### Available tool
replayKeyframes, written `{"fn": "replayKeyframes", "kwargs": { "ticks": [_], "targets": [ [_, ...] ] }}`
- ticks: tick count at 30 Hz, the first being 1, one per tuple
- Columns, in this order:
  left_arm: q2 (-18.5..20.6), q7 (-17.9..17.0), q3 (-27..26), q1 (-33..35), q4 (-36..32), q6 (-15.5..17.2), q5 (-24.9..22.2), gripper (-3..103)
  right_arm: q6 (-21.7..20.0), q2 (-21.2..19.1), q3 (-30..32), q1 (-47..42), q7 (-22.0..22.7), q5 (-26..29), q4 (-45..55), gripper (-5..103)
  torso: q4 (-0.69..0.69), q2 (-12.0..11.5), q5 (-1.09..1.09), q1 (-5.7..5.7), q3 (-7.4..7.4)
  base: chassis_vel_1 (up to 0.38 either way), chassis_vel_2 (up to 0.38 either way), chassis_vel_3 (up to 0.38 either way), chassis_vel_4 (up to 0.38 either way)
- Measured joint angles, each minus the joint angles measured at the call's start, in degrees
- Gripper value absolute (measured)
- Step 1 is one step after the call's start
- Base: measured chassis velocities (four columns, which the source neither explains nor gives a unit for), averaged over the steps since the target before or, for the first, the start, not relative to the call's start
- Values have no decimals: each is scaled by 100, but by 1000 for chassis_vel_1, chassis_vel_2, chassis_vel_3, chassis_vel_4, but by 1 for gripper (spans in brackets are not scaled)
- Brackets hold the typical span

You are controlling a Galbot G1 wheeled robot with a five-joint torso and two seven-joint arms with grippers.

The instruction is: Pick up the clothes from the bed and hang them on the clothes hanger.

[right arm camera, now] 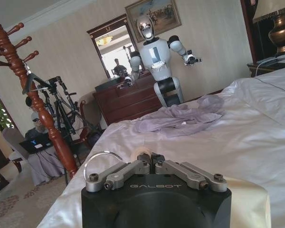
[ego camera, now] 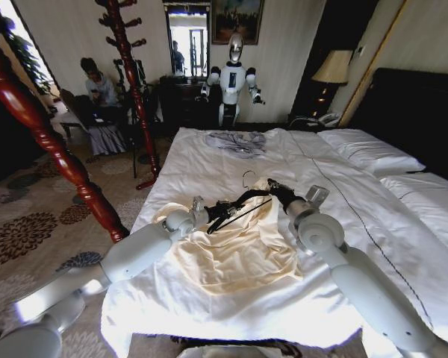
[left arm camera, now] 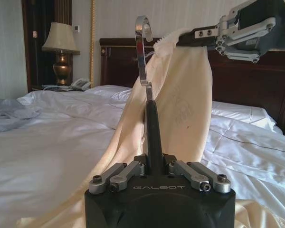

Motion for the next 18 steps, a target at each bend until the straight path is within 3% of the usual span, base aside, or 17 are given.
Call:
{"fn": "replayKeyframes", "kwargs": {
  "ticks": [5,18],
  "targets": [
    [-111,-40,-14,13,123,-2,15,16,-23,1,0,-3,101,216,191,1,-1,0,0,0,0,0,0,0,0],
    [-280,-158,-105,47,156,-26,-15,16,-110,79,-70,-354,98,-12,165,1,-1,0,0,0,0,0,0,0,0]
  ]
}}
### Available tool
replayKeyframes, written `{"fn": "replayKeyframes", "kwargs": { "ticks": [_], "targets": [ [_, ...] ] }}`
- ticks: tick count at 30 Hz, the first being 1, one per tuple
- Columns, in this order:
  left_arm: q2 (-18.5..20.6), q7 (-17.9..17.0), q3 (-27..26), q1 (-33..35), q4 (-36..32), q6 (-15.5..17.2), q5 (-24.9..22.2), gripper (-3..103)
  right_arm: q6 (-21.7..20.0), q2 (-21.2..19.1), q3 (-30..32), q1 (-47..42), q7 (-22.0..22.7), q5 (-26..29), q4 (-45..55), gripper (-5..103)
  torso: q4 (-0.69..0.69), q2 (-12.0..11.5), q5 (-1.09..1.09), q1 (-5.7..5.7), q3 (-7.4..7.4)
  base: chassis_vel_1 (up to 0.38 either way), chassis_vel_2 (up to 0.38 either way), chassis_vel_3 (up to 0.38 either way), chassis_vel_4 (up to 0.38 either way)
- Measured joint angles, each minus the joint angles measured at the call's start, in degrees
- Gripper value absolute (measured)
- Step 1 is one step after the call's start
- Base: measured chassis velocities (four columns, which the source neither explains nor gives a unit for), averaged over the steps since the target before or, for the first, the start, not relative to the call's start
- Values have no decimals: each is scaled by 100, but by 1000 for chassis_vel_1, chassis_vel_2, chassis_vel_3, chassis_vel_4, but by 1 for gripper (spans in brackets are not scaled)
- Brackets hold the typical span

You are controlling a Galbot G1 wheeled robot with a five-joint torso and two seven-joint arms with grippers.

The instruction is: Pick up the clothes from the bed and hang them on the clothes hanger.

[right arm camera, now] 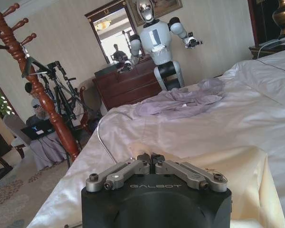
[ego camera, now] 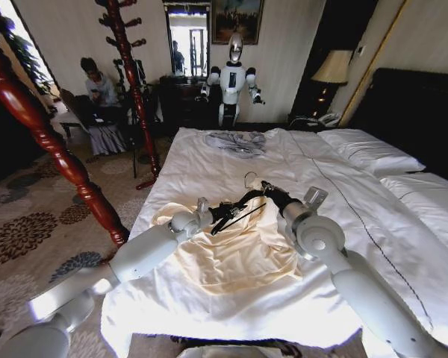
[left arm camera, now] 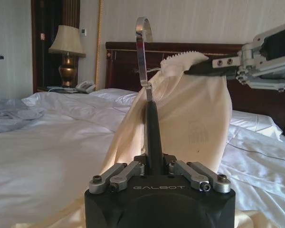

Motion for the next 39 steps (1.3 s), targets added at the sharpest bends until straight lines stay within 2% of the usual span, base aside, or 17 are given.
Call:
{"fn": "replayKeyframes", "kwargs": {
  "ticks": [10,15,18,21,22,23,24,25,27,28,31,34,35,37,38,39],
  "targets": [
    [57,-154,-20,76,-151,-59,25,16,-33,78,-135,-65,14,-67,-53,1,1,0,-1,0,0,0,0,0,0],
    [79,-161,-55,95,-182,-68,19,16,-80,51,-217,-134,-188,-188,3,0,1,0,0,0,0,0,0,0,0],
    [81,-161,-74,84,-186,-78,9,16,-103,16,-240,-282,-436,-382,80,14,0,0,-1,0,0,0,0,0,0],
    [81,-161,-83,87,-183,-93,9,16,-116,-7,-237,-343,-474,-387,129,20,0,0,0,0,0,0,0,0,0],
    [84,-161,-89,105,-181,-115,11,16,-114,-31,-214,-398,-466,-386,161,30,0,0,-1,0,0,0,0,0,0],
    [85,-172,-103,121,-180,-121,12,16,-111,-41,-169,-440,-450,-371,181,35,0,0,0,0,0,0,0,0,0],
    [85,-172,-103,121,-180,-121,12,16,-111,-41,-169,-440,-450,-371,181,35,0,0,0,0,0,0,0,0,0],
    [86,-183,-120,133,-179,-126,12,16,-110,-51,-108,-487,-439,-333,208,35,1,0,0,0,0,0,0,0,0],
    [102,-209,-160,161,-196,-131,9,16,-110,-89,161,-662,-427,-222,304,46,1,0,0,0,0,0,0,0,0],
    [102,-209,-160,161,-196,-131,9,16,-110,-89,161,-662,-427,-222,304,46,1,0,0,0,0,0,0,0,0],
    [153,-208,-198,164,-246,-132,-15,16,-108,-188,637,-958,-423,-189,386,63,0,0,0,0,0,0,0,0,0],
    [170,-208,-217,166,-253,-133,-23,16,-107,-236,833,-1096,-448,-233,399,69,0,0,0,0,0,0,0,0,0],
    [195,-208,-239,169,-269,-134,-34,16,-101,-311,1054,-1304,-560,-503,355,73,1,0,-1,0,0,0,0,0,0],
    [268,-202,-244,169,-374,-134,-57,16,84,-469,1344,-1653,-943,-1454,2,84,-1,0,0,0,0,0,0,0,0],
    [268,-202,-244,169,-374,-134,-57,16,84,-469,1344,-1653,-943,-1454,2,84,-1,0,0,0,0,0,0,0,0],
    [294,-199,-237,169,-432,-135,-69,16,120,-529,1429,-1742,-1040,-1702,-164,90,-2,0,1,-1,0,0,0,0,0]
  ]
}}
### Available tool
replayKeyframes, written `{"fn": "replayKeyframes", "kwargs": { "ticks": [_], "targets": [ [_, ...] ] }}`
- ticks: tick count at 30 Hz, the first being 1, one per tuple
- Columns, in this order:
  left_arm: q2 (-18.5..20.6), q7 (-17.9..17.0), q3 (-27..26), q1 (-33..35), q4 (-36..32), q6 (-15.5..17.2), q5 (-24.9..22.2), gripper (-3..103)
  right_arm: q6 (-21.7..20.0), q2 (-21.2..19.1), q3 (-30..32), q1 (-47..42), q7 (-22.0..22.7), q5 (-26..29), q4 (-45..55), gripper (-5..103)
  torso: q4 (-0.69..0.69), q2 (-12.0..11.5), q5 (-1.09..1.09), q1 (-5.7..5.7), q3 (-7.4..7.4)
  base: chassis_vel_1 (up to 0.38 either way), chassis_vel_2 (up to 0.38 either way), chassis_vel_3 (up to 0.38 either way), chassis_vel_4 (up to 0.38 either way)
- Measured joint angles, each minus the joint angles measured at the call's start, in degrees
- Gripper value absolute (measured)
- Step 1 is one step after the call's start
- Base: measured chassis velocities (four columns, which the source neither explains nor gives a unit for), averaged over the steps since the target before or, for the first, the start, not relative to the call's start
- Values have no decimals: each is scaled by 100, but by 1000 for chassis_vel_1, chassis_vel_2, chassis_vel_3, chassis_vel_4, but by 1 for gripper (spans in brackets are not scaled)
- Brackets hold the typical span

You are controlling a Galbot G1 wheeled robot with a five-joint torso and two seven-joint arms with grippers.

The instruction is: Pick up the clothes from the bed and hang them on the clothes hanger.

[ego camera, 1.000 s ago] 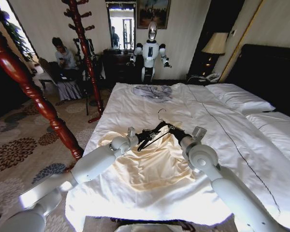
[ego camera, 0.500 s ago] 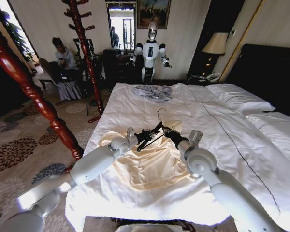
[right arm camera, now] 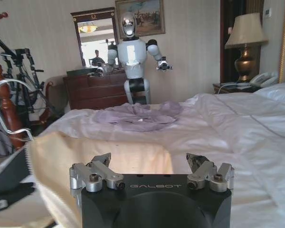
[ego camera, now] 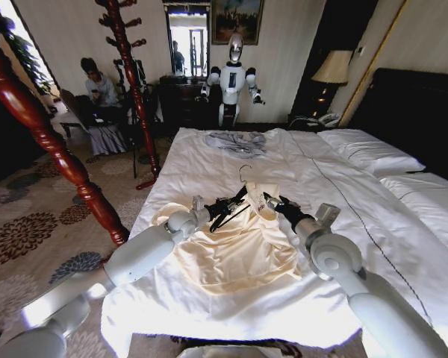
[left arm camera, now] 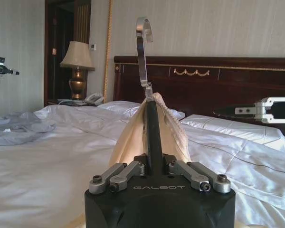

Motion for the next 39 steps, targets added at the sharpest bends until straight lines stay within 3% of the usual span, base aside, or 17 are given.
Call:
{"fn": "replayKeyframes", "kwargs": {
  "ticks": [2,5,6,9,12,17,21,39],
  "targets": [
    [7,0,7,0,-38,0,-8,16,2,-13,30,-10,-19,-97,-133,95,0,0,1,0,0,0,0,0,0],
    [-5,-9,10,-1,-92,0,-10,16,174,-73,-68,129,-279,-1071,-616,100,3,0,-1,0,0,0,0,0,0],
    [-5,-9,10,-1,-92,0,-10,16,174,-73,-68,129,-279,-1071,-616,100,3,0,-1,0,0,0,0,0,0],
    [14,-11,29,-28,-203,8,-16,16,769,-199,-367,389,-887,-2717,-1271,100,1,0,0,1,1,0,0,0,0],
    [48,-13,40,-37,-279,20,-39,16,971,-253,-547,513,-1131,-3196,-1421,100,2,0,0,1,1,0,0,0,0],
    [120,-15,50,-33,-416,40,-79,16,1013,-299,-888,682,-1352,-3568,-1389,100,3,0,-2,0,1,0,0,0,0],
    [153,-15,78,-17,-481,53,-84,16,1211,-296,-1226,860,-1562,-4228,-1514,100,2,-1,-2,1,1,0,0,0,0],
    [342,102,188,69,-758,122,-99,16,1613,-294,-1722,1268,-1690,-4866,-1833,100,2,0,-2,1,0,0,0,0,0]
  ]
}}
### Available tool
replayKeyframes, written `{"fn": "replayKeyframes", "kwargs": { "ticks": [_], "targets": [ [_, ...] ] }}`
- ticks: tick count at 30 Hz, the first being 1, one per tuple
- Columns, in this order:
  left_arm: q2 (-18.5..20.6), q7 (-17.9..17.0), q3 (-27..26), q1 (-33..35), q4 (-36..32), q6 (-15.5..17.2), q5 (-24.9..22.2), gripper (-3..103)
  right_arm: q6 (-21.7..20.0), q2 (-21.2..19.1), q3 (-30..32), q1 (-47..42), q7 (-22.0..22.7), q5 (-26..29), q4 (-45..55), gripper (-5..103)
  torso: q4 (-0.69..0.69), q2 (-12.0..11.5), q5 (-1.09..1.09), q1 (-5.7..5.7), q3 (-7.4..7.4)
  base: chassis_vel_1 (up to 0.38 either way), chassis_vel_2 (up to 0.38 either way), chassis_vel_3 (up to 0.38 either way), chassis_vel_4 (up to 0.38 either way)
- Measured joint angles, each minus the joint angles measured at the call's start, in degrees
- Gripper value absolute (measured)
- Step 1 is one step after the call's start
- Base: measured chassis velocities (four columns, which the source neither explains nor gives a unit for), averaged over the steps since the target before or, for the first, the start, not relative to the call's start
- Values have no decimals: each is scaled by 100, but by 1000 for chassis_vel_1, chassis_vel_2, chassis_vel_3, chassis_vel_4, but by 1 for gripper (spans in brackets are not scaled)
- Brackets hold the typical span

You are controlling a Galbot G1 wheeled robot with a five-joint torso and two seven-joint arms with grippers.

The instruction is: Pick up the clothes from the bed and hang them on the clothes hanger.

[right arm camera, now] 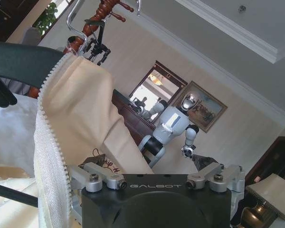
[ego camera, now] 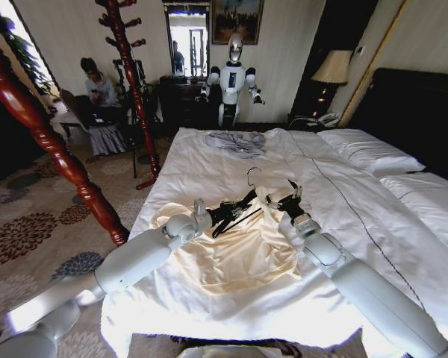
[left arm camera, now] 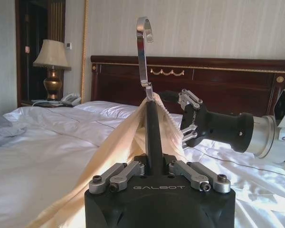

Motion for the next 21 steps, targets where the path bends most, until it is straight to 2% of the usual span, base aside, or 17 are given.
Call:
{"fn": "replayKeyframes", "kwargs": {
  "ticks": [5,8,9,13,15,17,21],
  "targets": [
    [245,97,5,-7,-218,59,-169,16,186,-53,-23,3,-95,-210,-102,100,1,0,0,-1,0,0,0,0,0],
    [381,168,7,-18,-343,85,-210,16,522,-53,-49,73,-224,-722,-362,100,1,0,0,0,0,0,0,0,0],
    [381,168,7,-18,-343,85,-210,16,522,-53,-49,73,-224,-722,-362,100,1,0,0,0,0,0,0,0,0],
    [482,173,-23,-19,-392,89,-213,16,974,-105,59,76,-397,-1651,-643,100,0,0,0,0,0,0,0,0,0],
    [499,173,-28,-18,-396,89,-213,16,1033,-116,87,71,-419,-1787,-667,100,0,0,0,0,0,0,0,0,0],
    [538,174,-33,-6,-412,91,-207,16,1179,-167,161,59,-491,-2200,-716,100,0,0,0,0,0,0,0,0,0],
    [538,168,-33,13,-430,94,-189,16,1259,-202,177,65,-539,-2433,-717,100,0,0,0,0,0,0,0,0,0]
  ]
}}
